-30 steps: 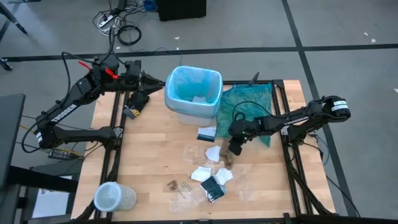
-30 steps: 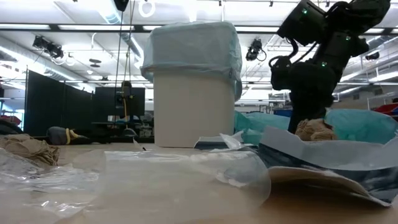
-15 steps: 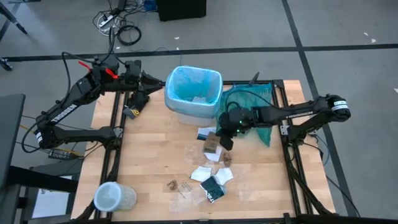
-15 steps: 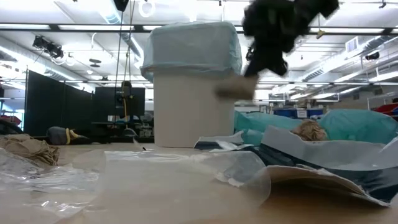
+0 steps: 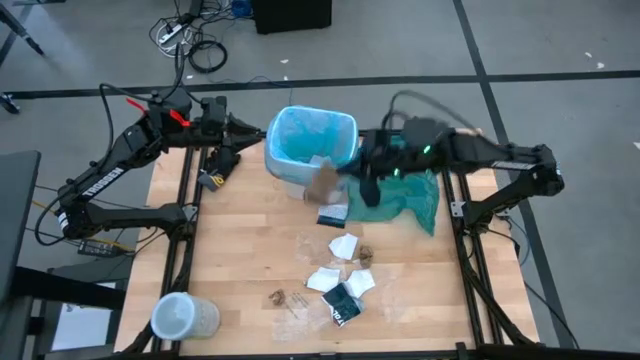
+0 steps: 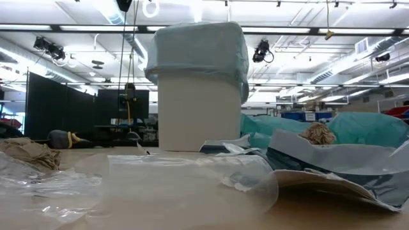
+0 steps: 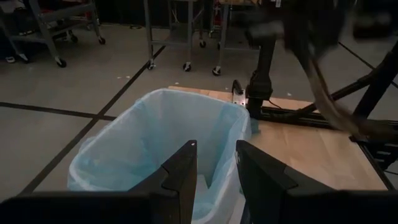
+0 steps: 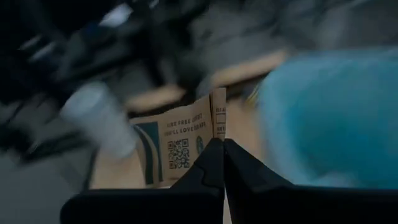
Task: Place trash/remove bag and relplace
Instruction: Put the brown paper bag into the trash bin, then put the brown paper into the trash bin
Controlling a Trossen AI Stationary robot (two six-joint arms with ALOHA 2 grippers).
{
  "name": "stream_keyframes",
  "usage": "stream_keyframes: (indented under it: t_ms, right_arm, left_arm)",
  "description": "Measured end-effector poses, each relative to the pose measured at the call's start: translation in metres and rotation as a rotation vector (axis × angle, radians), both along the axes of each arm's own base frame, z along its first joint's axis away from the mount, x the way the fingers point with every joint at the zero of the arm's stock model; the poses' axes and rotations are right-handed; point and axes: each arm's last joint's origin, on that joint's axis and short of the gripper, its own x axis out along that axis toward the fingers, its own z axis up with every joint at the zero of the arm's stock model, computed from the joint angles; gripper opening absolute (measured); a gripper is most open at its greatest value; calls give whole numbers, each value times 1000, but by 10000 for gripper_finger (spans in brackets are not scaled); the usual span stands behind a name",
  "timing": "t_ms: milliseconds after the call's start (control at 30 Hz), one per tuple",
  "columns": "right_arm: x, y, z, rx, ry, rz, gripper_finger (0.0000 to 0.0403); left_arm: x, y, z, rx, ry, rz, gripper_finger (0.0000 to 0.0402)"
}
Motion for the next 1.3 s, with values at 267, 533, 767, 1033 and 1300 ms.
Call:
stream_keyframes:
  t_ms: [267, 533, 767, 1033, 1300]
  right_arm:
    - [-3, -67, 3, -94, 48, -276, 0]
    - [33, -100, -35, -92, 177, -194, 6]
    - [30, -98, -15, -209, 124, -141, 76]
    - [11, -64, 5, 30, 98, 161, 176]
    - [2, 26, -67, 79, 662, 238, 174]
  left_arm:
    - [0, 1, 0, 5, 3, 21, 120]
    - [0, 1, 0, 7, 5, 32, 120]
    - [0, 1, 0, 7, 5, 32, 120]
    - [-1, 1, -2, -1, 18, 32, 120]
    - [-1, 0, -3, -7, 31, 32, 120]
